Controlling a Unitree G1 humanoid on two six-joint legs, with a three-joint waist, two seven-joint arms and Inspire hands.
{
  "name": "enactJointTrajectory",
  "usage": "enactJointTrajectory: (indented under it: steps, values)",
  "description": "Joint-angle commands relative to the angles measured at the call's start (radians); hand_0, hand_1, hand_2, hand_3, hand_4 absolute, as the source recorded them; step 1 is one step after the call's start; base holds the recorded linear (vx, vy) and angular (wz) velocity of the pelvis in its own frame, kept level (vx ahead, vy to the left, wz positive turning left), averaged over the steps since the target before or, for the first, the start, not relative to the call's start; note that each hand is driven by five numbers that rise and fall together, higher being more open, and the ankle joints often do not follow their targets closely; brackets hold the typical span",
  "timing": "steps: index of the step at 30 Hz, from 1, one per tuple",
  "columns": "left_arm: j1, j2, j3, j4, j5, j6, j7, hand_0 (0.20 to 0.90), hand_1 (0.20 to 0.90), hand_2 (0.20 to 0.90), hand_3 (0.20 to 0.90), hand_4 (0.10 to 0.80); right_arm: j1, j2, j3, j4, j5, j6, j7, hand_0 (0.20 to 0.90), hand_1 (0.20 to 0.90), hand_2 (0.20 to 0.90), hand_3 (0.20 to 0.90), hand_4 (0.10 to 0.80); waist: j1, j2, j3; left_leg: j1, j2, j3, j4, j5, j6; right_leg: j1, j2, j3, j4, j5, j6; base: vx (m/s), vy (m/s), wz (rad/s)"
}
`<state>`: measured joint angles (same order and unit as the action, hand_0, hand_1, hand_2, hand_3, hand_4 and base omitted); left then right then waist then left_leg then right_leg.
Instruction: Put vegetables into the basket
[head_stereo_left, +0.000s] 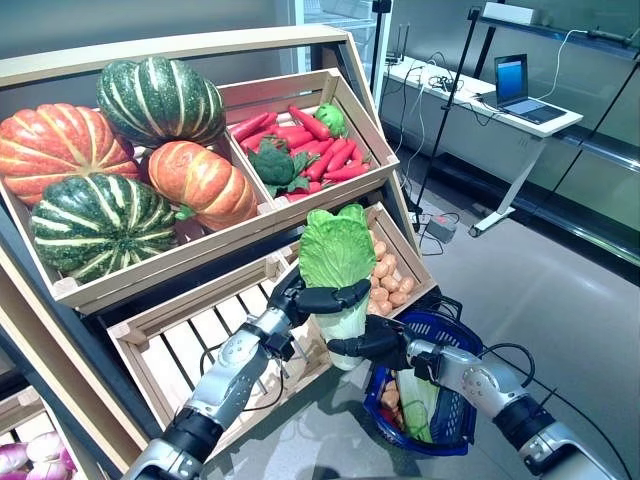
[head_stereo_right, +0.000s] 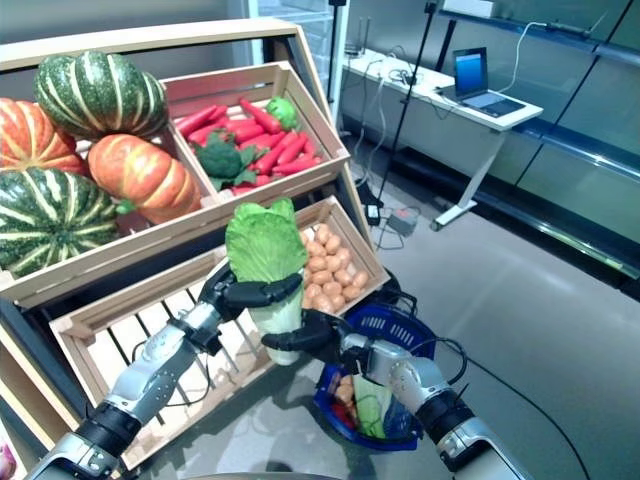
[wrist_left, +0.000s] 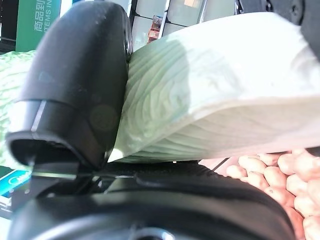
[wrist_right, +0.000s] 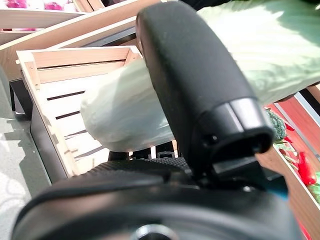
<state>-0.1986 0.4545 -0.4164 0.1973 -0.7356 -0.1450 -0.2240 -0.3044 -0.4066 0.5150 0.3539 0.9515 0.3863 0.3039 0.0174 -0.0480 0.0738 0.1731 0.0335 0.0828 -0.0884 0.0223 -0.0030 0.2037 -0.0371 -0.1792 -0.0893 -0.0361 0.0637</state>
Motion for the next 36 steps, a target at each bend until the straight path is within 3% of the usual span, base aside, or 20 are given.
enactJointTrajectory:
  steps: [1,3,4,5,6,14,18,36]
  values:
    - [-0.114,-0.146,-0.184,-0.11,-0.082,-0.104,-0.155,0.3,0.3,0.3,0.3,0.4,-0.234,0.181,-0.156,0.05,0.255,-0.153,-0.021,0.3,0.3,0.3,0.3,0.4,0.002,0.006,-0.035,0.016,-0.011,0.008,0.001,-0.111,0.023,-0.004,0.01,0.001,0.002,-0.02,-0.045,0.0,0.0,0.0]
    - [-0.113,-0.143,-0.181,-0.111,-0.084,-0.099,-0.135,0.3,0.3,0.3,0.3,0.4,-0.231,0.177,-0.153,0.049,0.238,-0.157,-0.029,0.3,0.3,0.3,0.3,0.4,0.001,0.007,-0.034,0.016,-0.011,0.008,0.001,-0.111,0.023,-0.005,0.01,0.002,0.002,-0.02,-0.045,0.0,0.0,0.0]
    - [-0.112,-0.143,-0.177,-0.107,-0.082,-0.095,-0.131,0.335,0.335,0.335,0.335,0.424,-0.23,0.175,-0.152,0.054,0.225,-0.162,-0.028,0.3,0.3,0.3,0.3,0.4,0.002,0.006,-0.035,0.016,-0.011,0.009,0.001,-0.111,0.024,-0.004,0.009,0.002,0.002,-0.02,-0.045,0.0,0.0,0.0]
    - [-0.109,-0.14,-0.175,-0.107,-0.081,-0.095,-0.121,0.592,0.592,0.592,0.592,0.595,-0.227,0.171,-0.153,0.054,0.217,-0.163,-0.026,0.3,0.3,0.3,0.3,0.4,0.001,0.007,-0.035,0.016,-0.011,0.009,0.001,-0.111,0.024,-0.005,0.01,0.004,0.002,-0.02,-0.046,0.0,0.0,0.0]
    - [-0.104,-0.132,-0.17,-0.114,-0.08,-0.092,-0.097,0.9,0.9,0.9,0.9,0.8,-0.223,0.165,-0.15,0.051,0.21,-0.167,-0.029,0.3,0.3,0.3,0.3,0.4,0.0,0.007,-0.034,0.015,-0.01,0.01,0.001,-0.11,0.022,-0.006,0.01,0.007,0.002,-0.019,-0.045,0.0,0.0,0.0]
    - [-0.073,-0.122,-0.082,-0.083,-0.068,-0.063,-0.026,0.9,0.9,0.9,0.9,0.8,-0.148,0.142,-0.184,0.052,0.255,-0.173,-0.064,0.3,0.3,0.3,0.3,0.4,-0.003,0.007,-0.033,0.019,-0.008,0.02,0.001,-0.11,0.025,-0.007,0.011,0.01,0.002,-0.016,-0.046,0.0,0.0,0.0]
    - [-0.052,-0.114,-0.045,-0.065,0.025,-0.065,0.031,0.9,0.9,0.9,0.9,0.8,-0.101,0.143,-0.198,0.051,0.201,-0.194,-0.082,0.3,0.3,0.3,0.3,0.4,-0.006,0.009,-0.029,0.019,-0.006,0.025,0.001,-0.108,0.025,-0.01,0.011,0.013,0.002,-0.013,-0.047,0.0,0.0,0.0]
    - [0.029,-0.075,0.113,-0.033,0.099,-0.07,0.026,0.9,0.9,0.9,0.9,0.8,0.188,0.102,-0.353,0.132,0.204,-0.223,-0.033,0.3,0.3,0.3,0.3,0.4,-0.035,0.018,0.001,0.012,0.006,0.054,0.001,-0.103,0.024,-0.025,0.015,0.031,0.002,-0.004,-0.045,-0.003,-0.003,-0.04]
